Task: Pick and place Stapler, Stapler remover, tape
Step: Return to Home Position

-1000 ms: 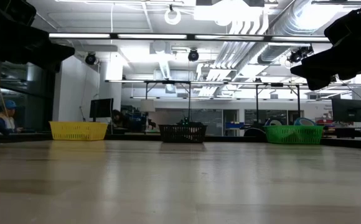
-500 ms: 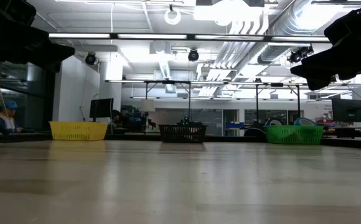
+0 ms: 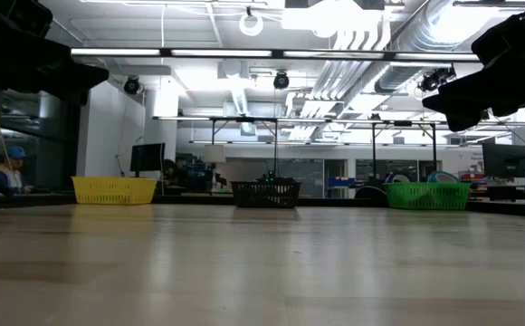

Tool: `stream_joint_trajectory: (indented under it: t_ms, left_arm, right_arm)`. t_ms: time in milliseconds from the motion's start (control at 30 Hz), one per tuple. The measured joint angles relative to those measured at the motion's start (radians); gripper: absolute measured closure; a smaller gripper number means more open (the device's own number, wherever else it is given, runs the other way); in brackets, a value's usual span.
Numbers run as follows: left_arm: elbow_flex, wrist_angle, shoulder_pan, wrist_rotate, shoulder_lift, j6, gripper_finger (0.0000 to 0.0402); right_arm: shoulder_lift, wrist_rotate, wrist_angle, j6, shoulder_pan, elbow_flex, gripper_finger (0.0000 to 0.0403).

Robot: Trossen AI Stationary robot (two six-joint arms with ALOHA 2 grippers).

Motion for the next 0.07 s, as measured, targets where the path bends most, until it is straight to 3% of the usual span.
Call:
stream_joint_trajectory:
  t_ms: [67]
  left_arm:
    - [0.0, 0.0, 0.0, 0.0, 0.0, 0.0, 0.0121]
  right_arm:
    - [0.0, 0.0, 0.0, 0.0, 0.0, 0.0, 0.0238]
